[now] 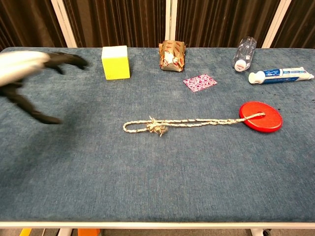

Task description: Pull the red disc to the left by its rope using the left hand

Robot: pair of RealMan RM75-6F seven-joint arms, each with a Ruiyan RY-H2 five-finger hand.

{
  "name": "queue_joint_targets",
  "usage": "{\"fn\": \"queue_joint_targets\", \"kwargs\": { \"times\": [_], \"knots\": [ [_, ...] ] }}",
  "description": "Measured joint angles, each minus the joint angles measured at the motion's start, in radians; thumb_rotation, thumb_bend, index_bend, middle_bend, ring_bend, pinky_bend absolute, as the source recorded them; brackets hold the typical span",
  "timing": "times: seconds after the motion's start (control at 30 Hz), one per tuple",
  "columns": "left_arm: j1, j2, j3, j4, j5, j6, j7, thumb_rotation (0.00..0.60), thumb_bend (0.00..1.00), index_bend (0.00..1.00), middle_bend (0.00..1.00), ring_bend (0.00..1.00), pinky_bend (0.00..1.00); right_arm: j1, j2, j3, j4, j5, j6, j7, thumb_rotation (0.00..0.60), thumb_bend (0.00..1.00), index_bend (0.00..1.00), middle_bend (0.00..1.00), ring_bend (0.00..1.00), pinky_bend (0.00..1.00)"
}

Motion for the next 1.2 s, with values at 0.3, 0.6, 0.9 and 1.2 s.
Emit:
{"fn": "queue_joint_targets", "kwargs": {
  "times": [0.3, 0.6, 0.9, 1.2],
  "knots": [
    [-0.188, -0.193, -0.062, 0.097, -0.103, -0.198, 0.025, 0.600, 0.00, 0.10, 0.13, 0.09, 0.24, -0.005, -0.005, 0.007, 0.048, 0.014, -0.010, 0.058, 0.600, 0.19, 0.00, 0.00, 0.00, 0.00],
    [-0.270, -0.308, -0.080, 0.199, -0.176, -0.255, 0.061, 0.600, 0.00, 0.12, 0.22, 0.14, 0.29, -0.011, -0.018, 0.013, 0.107, 0.029, -0.025, 0.117, 0.600, 0.19, 0.00, 0.00, 0.00, 0.00],
    [-0.289, -0.371, -0.055, 0.278, -0.176, -0.221, 0.088, 0.600, 0.00, 0.17, 0.30, 0.24, 0.38, -0.015, -0.033, 0.016, 0.147, 0.036, -0.034, 0.146, 0.600, 0.20, 0.00, 0.00, 0.00, 0.00],
    [-0.306, -0.424, -0.046, 0.342, -0.138, -0.160, 0.026, 0.600, 0.04, 0.22, 0.39, 0.28, 0.42, -0.020, -0.038, 0.022, 0.160, 0.041, -0.031, 0.152, 0.600, 0.21, 0.00, 0.00, 0.00, 0.00]
  ]
}}
